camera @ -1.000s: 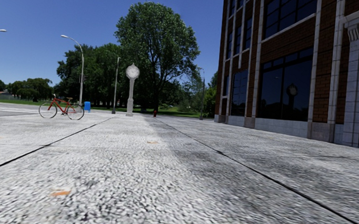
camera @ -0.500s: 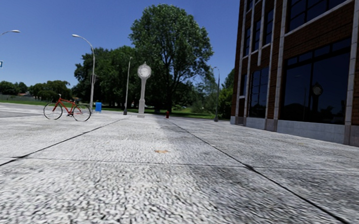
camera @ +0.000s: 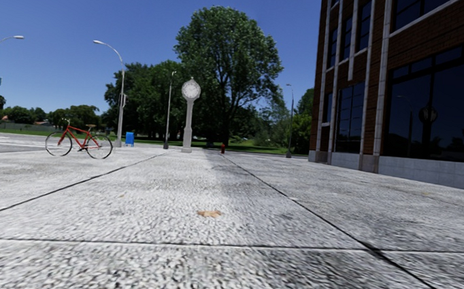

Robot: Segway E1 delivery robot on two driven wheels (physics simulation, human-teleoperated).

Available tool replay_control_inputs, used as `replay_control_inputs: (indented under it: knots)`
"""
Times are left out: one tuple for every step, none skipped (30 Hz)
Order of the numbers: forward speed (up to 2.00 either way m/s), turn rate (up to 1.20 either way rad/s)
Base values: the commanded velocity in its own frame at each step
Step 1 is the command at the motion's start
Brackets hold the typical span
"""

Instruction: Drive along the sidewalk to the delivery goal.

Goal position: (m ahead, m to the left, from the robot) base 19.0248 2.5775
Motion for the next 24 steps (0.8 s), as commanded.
replay_control_inputs:
  knots:
    - [2.0,0.18]
    - [2.0,0.18]
    - [2.0,0.18]
    - [2.0,0.18]
    - [2.0,0.18]
    - [2.0,0.18]
    - [2.0,0.18]
    - [2.0,0.18]
    - [2.0,0.18]
    - [2.0,0.18]
    - [2.0,0.18]
    - [2.0,0.18]
    - [2.0,0.18]
    - [2.0,0.18]
    - [2.0,0.18]
    - [2.0,0.18]
    - [2.0,0.18]
    - [2.0,0.18]
    - [2.0,0.2]
    - [2.0,0.2]
    - [2.0,0.2]
    - [2.0,0.2]
    - [2.0,0.2]
    - [2.0,0.2]
